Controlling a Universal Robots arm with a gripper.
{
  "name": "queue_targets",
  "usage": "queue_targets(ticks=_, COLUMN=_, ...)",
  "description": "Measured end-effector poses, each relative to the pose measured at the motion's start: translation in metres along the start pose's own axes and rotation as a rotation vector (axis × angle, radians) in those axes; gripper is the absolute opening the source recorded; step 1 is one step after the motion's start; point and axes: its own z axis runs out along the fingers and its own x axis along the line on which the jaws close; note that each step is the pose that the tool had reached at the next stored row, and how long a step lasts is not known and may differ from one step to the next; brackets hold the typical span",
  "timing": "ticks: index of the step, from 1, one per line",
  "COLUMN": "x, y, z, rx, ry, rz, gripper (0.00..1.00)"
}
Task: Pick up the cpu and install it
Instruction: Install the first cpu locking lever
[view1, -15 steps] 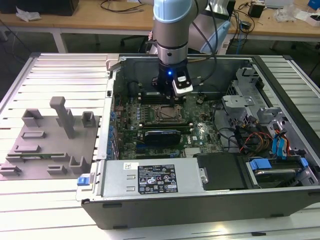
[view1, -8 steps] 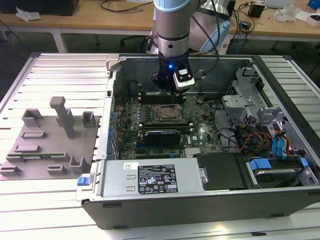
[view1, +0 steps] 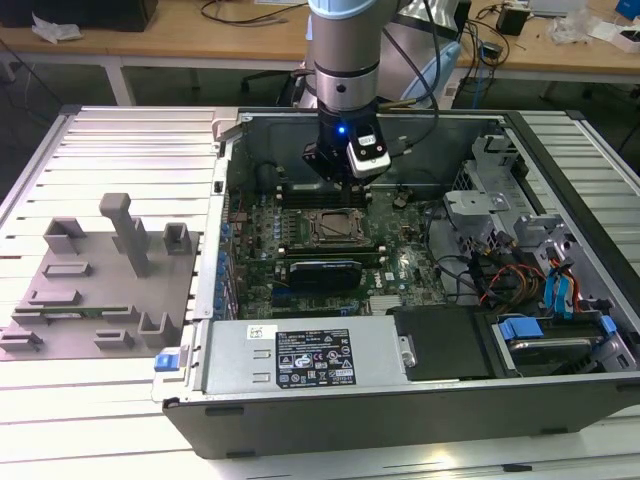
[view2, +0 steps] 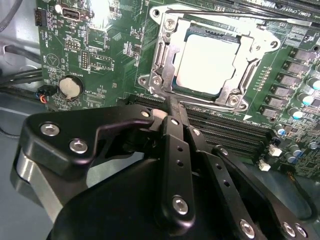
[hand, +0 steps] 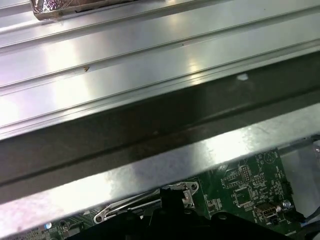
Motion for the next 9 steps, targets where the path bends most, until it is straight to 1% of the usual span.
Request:
queue_targets(ticks=3, x=-0.0002, y=-0.0006, z=0.0, rx=0.0017, ry=0.0002, rz=0.0, gripper=0.11)
queue_targets(ticks=6, x=-0.001, y=-0.0034, z=-0.0001, rx=0.0055, ry=0.0009, rz=0.0, gripper=0.11)
queue_targets(ticks=9, x=-0.002, y=-0.007, z=-0.0002, rx=0.0153, ry=0.0019, rz=-0.002, gripper=0.11)
